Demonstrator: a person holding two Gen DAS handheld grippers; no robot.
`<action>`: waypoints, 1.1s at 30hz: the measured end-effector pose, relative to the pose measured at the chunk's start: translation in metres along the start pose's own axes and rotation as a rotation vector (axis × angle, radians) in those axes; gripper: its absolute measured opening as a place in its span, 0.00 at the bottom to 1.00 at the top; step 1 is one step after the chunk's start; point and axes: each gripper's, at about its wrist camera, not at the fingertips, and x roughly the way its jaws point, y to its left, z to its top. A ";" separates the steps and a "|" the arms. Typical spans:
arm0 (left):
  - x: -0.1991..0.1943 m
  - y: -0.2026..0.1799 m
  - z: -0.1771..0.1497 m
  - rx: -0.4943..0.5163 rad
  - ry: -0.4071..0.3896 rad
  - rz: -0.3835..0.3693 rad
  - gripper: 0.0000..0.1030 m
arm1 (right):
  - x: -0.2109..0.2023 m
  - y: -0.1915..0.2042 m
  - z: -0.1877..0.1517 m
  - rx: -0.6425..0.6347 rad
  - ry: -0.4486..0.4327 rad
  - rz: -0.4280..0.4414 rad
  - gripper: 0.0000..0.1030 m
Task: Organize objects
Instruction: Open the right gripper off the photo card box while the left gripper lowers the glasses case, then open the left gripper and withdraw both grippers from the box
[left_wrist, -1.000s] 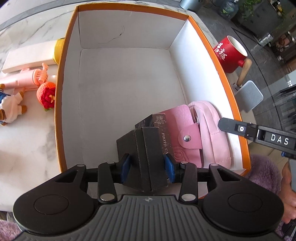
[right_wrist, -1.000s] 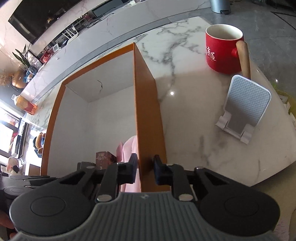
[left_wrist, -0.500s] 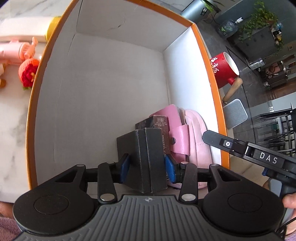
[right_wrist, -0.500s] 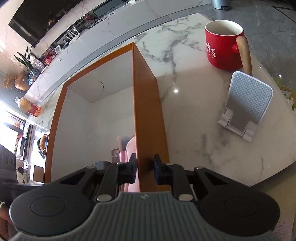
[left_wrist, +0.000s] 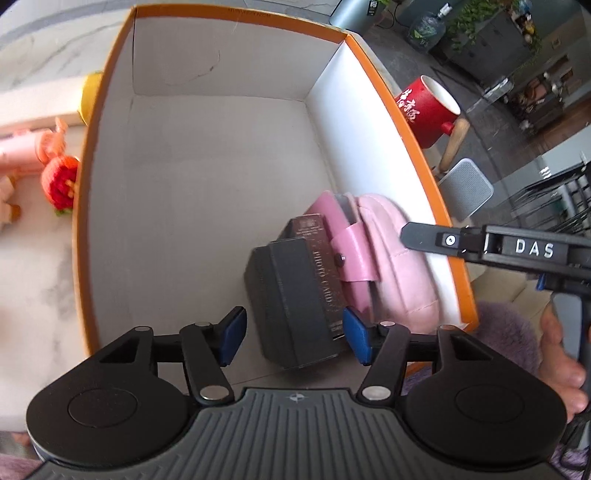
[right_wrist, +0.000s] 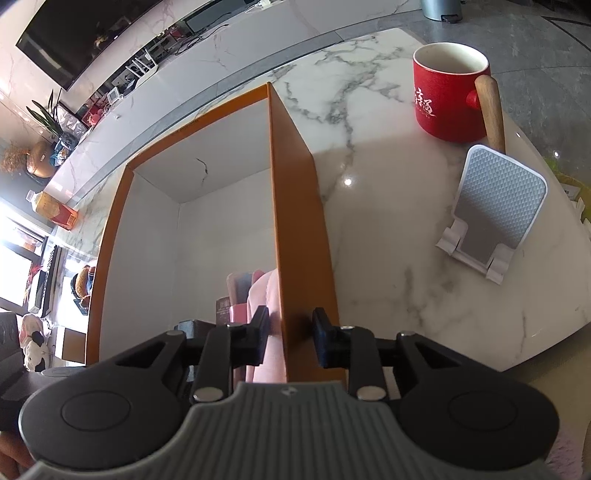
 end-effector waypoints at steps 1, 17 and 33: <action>-0.003 0.000 0.000 0.011 -0.003 0.008 0.59 | 0.000 0.000 0.000 0.000 0.000 0.000 0.28; 0.000 -0.036 -0.002 0.190 -0.070 0.133 0.44 | -0.001 0.001 0.000 -0.003 -0.002 -0.007 0.29; -0.004 -0.033 -0.004 0.157 -0.097 0.124 0.62 | -0.011 0.011 -0.003 -0.071 -0.063 -0.072 0.39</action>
